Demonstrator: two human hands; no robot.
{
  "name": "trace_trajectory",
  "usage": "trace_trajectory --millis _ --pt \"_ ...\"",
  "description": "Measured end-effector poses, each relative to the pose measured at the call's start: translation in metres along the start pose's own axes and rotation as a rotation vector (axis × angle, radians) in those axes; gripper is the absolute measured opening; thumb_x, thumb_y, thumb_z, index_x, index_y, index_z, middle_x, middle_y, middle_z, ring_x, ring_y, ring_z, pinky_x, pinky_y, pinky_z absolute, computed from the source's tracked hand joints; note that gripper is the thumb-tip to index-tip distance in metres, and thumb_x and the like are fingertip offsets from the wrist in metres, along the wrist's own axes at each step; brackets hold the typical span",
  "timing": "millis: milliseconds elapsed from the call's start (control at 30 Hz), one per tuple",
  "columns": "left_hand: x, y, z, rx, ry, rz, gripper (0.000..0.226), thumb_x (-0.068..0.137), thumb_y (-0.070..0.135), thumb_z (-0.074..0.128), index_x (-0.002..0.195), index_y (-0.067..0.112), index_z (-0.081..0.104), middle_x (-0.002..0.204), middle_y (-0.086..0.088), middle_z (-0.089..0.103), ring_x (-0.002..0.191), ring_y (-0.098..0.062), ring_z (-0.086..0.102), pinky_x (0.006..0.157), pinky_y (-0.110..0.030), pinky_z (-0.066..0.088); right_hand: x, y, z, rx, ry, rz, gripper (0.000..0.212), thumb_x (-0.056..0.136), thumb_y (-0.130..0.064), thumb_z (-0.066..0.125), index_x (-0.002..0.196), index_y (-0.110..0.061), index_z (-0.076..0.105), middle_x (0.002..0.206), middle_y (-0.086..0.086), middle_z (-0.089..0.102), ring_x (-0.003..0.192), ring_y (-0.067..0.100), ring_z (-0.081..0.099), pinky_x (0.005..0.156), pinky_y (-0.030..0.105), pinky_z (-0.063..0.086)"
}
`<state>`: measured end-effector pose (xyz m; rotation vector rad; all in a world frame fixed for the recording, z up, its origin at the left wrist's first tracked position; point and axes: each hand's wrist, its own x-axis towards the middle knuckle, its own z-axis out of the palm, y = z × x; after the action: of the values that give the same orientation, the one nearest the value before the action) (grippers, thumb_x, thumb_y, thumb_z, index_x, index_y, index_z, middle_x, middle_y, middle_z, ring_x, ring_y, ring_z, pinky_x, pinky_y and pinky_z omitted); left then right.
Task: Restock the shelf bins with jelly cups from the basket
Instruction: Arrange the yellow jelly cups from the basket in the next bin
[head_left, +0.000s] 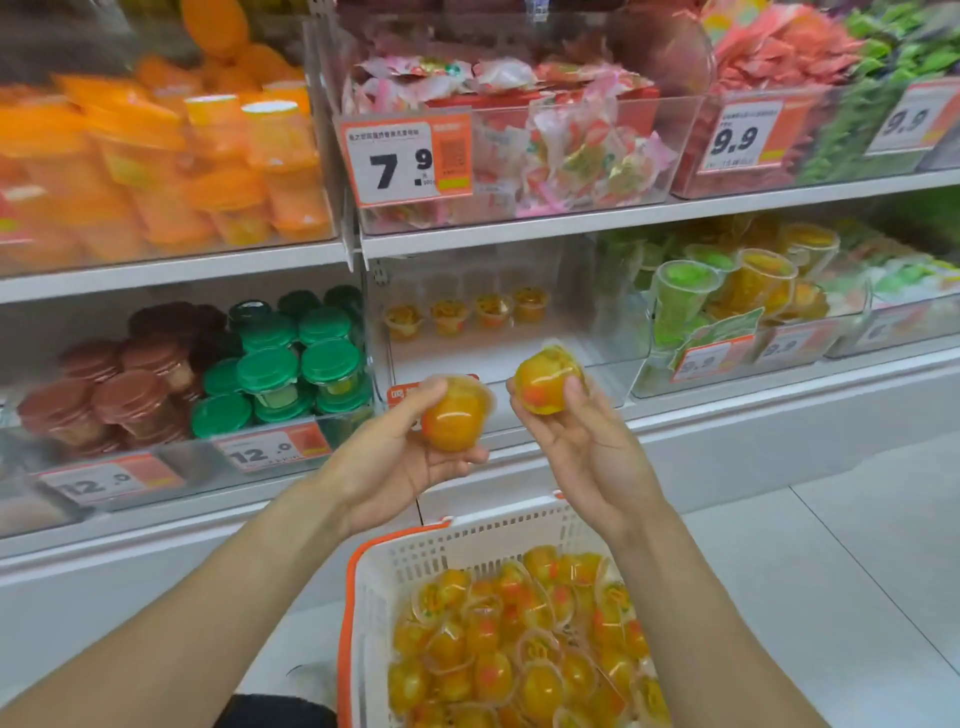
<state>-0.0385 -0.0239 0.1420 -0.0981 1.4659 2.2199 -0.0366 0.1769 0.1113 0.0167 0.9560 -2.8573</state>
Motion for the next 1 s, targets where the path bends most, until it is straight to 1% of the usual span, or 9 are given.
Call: trace_trajectory --millis 67,133,267,367,500,600,733,833,1000 --pt "-0.004 0.012 0.000 0.202 -0.007 0.000 0.043 0.089 0.031 0.065 0.125 0.009 0.060 0.111 -0.022 0.071 0.082 -0.035 0.072 0.069 -0.032 0.059 0.016 -0.012 0.023 -0.233 -0.024 -0.062 0.065 0.076 -0.010 0.073 0.136 -0.005 0.050 0.119 0.018 0.065 0.114 0.029 0.064 0.103 0.041 0.050" --pt "-0.007 0.005 -0.003 0.345 0.052 0.011 0.047 0.081 0.027 0.074 0.120 0.007 0.058 0.099 -0.017 0.075 0.080 -0.037 0.071 0.067 -0.033 0.059 0.044 -0.017 0.041 -0.491 -0.009 -0.079 0.072 0.067 -0.004 0.080 0.133 -0.008 0.050 0.115 0.015 0.067 0.104 0.024 0.067 0.097 0.037 0.054" --pt "0.005 -0.026 -0.017 0.561 0.234 -0.024 0.042 0.072 0.013 0.087 0.098 0.012 0.055 0.091 -0.006 0.073 0.074 -0.022 0.071 0.074 -0.040 0.060 0.128 -0.005 0.055 -1.228 -0.066 -0.027 0.064 0.069 0.005 0.084 0.126 -0.009 0.058 0.112 0.007 0.067 0.098 0.018 0.066 0.085 0.025 0.054" --pt "0.020 -0.039 -0.023 0.627 0.312 -0.047 0.042 0.062 0.020 0.081 0.087 0.021 0.047 0.101 -0.010 0.072 0.090 -0.024 0.071 0.078 -0.038 0.058 0.184 0.021 0.051 -1.596 -0.163 0.158 0.049 0.065 -0.010 0.085 0.109 -0.006 0.066 0.096 0.004 0.068 0.088 0.017 0.064 0.077 0.029 0.051" --pt "0.030 -0.045 -0.027 0.691 0.349 -0.036 0.049 0.065 0.024 0.081 0.097 0.026 0.043 0.101 -0.001 0.067 0.081 -0.012 0.063 0.067 -0.031 0.054 0.226 0.057 0.057 -2.172 -0.222 0.278 0.035 0.068 -0.038 0.082 0.082 -0.011 0.065 0.080 0.003 0.063 0.077 0.019 0.060 0.069 0.030 0.051" --pt "0.032 -0.043 -0.031 0.726 0.371 -0.024 0.053 0.066 0.030 0.081 0.099 0.033 0.040 0.101 0.008 0.064 0.088 -0.010 0.065 0.073 -0.028 0.057 0.233 0.071 0.067 -2.133 -0.234 0.482 0.029 0.076 -0.033 0.084 0.077 -0.012 0.064 0.083 0.003 0.067 0.079 0.017 0.066 0.075 0.030 0.059" --pt "0.030 -0.035 -0.043 0.696 0.345 -0.024 0.055 0.064 0.036 0.082 0.102 0.037 0.041 0.106 0.011 0.064 0.091 -0.008 0.066 0.080 -0.030 0.058 0.238 0.067 0.066 -1.701 -0.154 0.708 0.038 0.084 -0.016 0.078 0.113 0.003 0.065 0.116 0.010 0.068 0.109 0.022 0.066 0.089 0.024 0.055" --pt "0.031 -0.030 -0.053 0.639 0.350 0.001 0.057 0.061 0.039 0.082 0.102 0.039 0.042 0.110 0.011 0.064 0.090 -0.009 0.068 0.083 -0.034 0.059 0.242 0.069 0.059 -1.562 -0.056 0.683 0.042 0.087 -0.012 0.074 0.123 0.006 0.061 0.130 0.016 0.064 0.121 0.023 0.061 0.096 0.024 0.047" --pt "0.025 -0.031 -0.056 0.623 0.332 0.013 0.060 0.062 0.038 0.085 0.105 0.036 0.043 0.111 0.013 0.062 0.095 -0.008 0.067 0.086 -0.034 0.058 0.252 0.083 0.050 -1.508 0.020 0.585 0.075 0.080 -0.023 0.081 0.142 0.000 0.045 0.157 0.011 0.037 0.147 0.028 0.028 0.118 0.042 0.021"
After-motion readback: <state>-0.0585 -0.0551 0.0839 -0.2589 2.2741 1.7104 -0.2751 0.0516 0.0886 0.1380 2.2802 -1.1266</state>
